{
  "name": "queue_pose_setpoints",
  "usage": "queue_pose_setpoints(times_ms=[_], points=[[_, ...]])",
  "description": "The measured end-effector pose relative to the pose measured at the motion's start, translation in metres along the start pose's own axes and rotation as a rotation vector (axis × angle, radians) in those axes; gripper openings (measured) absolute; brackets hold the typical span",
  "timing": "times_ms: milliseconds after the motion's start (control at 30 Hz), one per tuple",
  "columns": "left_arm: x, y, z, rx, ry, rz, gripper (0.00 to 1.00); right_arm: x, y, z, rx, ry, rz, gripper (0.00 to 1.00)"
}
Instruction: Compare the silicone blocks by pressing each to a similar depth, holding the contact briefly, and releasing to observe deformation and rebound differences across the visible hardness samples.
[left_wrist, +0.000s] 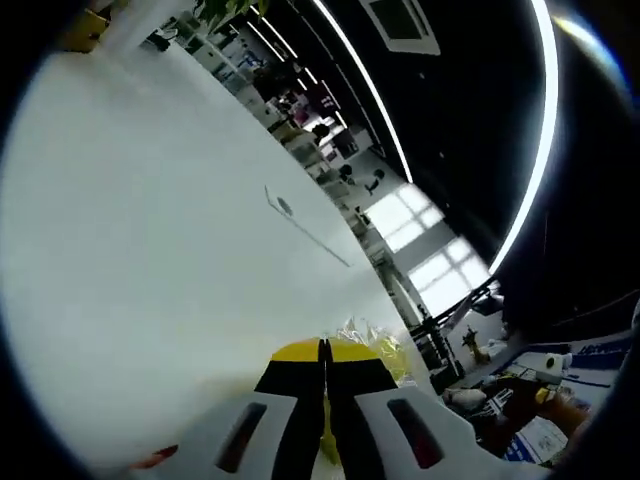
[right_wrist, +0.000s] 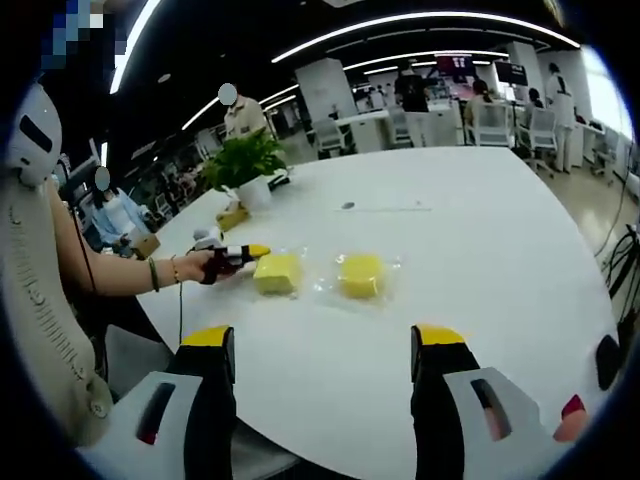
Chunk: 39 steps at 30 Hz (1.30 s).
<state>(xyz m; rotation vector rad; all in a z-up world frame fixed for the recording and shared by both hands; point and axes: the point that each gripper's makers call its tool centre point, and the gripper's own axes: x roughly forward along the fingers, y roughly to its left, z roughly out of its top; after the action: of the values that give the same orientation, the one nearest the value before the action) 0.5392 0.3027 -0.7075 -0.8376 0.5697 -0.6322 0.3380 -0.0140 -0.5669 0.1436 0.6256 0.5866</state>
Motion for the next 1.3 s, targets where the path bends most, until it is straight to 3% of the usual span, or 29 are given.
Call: queue_pose_setpoints(times_ms=[433, 633, 1300], points=[[0.0, -0.057, 0.002, 0.102, 0.009, -0.032, 0.0, -0.002, 0.004, 0.005, -0.012, -0.027, 0.031, 0.66], [-0.002, -0.088, -0.003, 0.163, 0.03, -0.054, 0.0, -0.004, 0.007, 0.007, -0.021, -0.039, 0.046, 0.65], [-0.008, -0.159, -0.024, 0.321, 0.114, -0.101, 0.0, -0.019, 0.021, 0.015, -0.056, -0.097, 0.104, 0.64]])
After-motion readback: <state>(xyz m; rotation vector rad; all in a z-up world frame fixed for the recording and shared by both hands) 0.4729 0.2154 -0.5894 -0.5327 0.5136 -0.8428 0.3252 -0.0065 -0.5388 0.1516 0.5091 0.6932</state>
